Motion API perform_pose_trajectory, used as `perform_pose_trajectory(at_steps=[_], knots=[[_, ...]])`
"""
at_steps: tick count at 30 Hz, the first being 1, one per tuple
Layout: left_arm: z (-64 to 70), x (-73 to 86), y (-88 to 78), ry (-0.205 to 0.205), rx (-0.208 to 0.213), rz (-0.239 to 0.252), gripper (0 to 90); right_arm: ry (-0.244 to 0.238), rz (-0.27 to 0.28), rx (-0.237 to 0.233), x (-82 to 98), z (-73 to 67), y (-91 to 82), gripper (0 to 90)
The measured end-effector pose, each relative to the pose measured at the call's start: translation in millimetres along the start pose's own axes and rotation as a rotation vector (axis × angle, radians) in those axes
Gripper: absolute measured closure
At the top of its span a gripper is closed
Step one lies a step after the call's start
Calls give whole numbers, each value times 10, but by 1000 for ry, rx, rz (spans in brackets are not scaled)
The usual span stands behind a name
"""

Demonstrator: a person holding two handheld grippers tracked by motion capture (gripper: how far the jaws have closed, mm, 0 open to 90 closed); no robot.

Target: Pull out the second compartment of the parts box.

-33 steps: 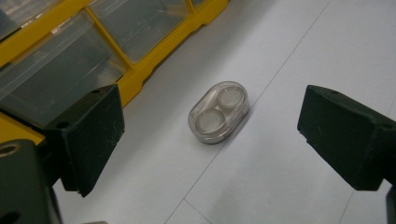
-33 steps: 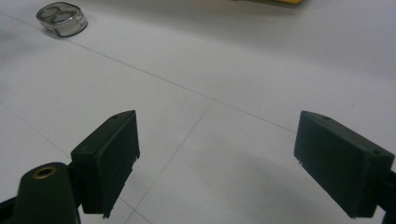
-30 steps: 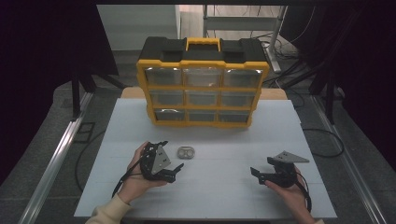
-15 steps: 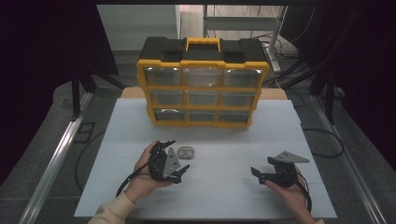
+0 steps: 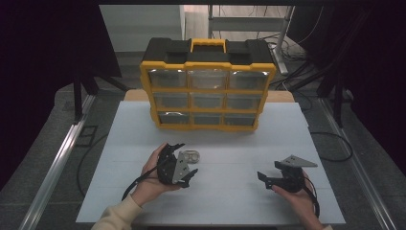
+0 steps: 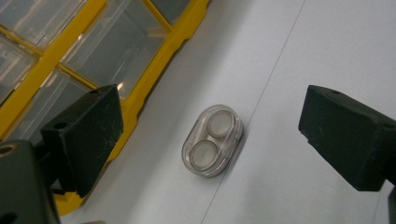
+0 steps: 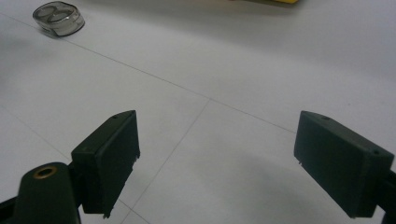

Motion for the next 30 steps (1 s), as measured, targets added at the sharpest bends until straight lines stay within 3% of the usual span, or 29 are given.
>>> perform_pose_trajectory(at_steps=[26,30], knots=[[-44,-44,42,59,-43,-16,74,4,2,2,-2,10,0,145],[-72,-75,49,52,-40,-11,73,4,2,2,-1,14,-4,146]])
Point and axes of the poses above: each handheld gripper's, and its own axes: y roughly forward along the jaws, x roughly out of its underside, z roughly to its right, the point moved 5 cm from there along y, roughly forward along the jaws, and after that the axes turned 11 degrees about -z, right-handed, at the moved point
